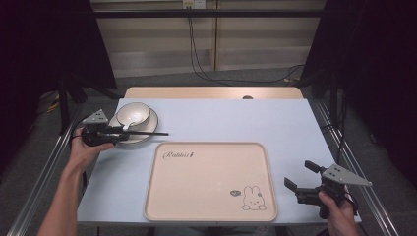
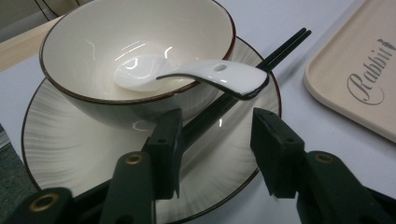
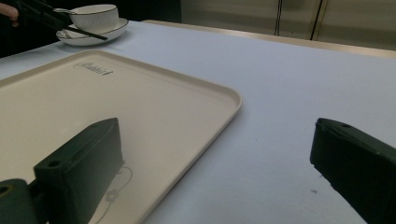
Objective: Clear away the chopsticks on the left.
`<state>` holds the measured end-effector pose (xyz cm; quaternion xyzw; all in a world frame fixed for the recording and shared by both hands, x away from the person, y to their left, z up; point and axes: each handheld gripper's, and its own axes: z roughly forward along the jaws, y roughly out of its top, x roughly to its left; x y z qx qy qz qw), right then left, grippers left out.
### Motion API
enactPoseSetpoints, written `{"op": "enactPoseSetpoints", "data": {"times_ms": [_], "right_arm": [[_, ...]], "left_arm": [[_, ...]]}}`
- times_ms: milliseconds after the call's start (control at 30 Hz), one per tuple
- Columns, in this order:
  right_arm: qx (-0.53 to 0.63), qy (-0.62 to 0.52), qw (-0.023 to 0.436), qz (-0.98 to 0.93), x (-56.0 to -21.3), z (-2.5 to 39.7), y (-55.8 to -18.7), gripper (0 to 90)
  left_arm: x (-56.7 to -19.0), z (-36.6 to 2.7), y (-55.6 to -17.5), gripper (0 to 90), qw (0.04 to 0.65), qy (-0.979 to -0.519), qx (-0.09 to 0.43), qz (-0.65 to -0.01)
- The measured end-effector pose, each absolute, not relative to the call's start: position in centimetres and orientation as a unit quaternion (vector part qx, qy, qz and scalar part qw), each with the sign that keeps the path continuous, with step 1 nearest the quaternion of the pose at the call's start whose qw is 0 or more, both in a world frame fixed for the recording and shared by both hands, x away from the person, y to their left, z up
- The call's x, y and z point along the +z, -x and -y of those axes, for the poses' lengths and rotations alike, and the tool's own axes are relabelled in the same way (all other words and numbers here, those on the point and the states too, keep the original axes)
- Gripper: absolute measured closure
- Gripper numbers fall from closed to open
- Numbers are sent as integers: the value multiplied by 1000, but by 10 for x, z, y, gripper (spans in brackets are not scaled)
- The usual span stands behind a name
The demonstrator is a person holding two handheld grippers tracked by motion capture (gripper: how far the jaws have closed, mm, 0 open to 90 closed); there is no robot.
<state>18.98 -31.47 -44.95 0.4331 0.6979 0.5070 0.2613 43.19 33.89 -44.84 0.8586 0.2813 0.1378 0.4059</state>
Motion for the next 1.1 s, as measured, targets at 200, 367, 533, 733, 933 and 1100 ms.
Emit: {"op": "enactPoseSetpoints", "data": {"times_ms": [200, 367, 533, 733, 933, 1100], "right_arm": [[508, -434, 259, -697, -450, 315, -189, 18], [510, -431, 257, -699, -449, 315, -190, 18], [509, -433, 258, -698, -449, 315, -189, 20], [509, -432, 258, -699, -450, 315, -190, 20], [509, -432, 259, -698, -450, 316, -190, 20], [509, -433, 257, -698, -450, 315, -190, 20]], "left_arm": [[-451, -341, -433, 562, 398, -860, 146, -283], [-451, -341, -434, 569, 392, -864, 152, -276], [-453, -343, -434, 548, 396, -861, 161, -275], [-453, -343, -434, 588, 390, -866, 171, -263], [-452, -339, -433, 613, 392, -871, 163, -249], [-453, -334, -433, 633, 388, -877, 158, -234]]}}
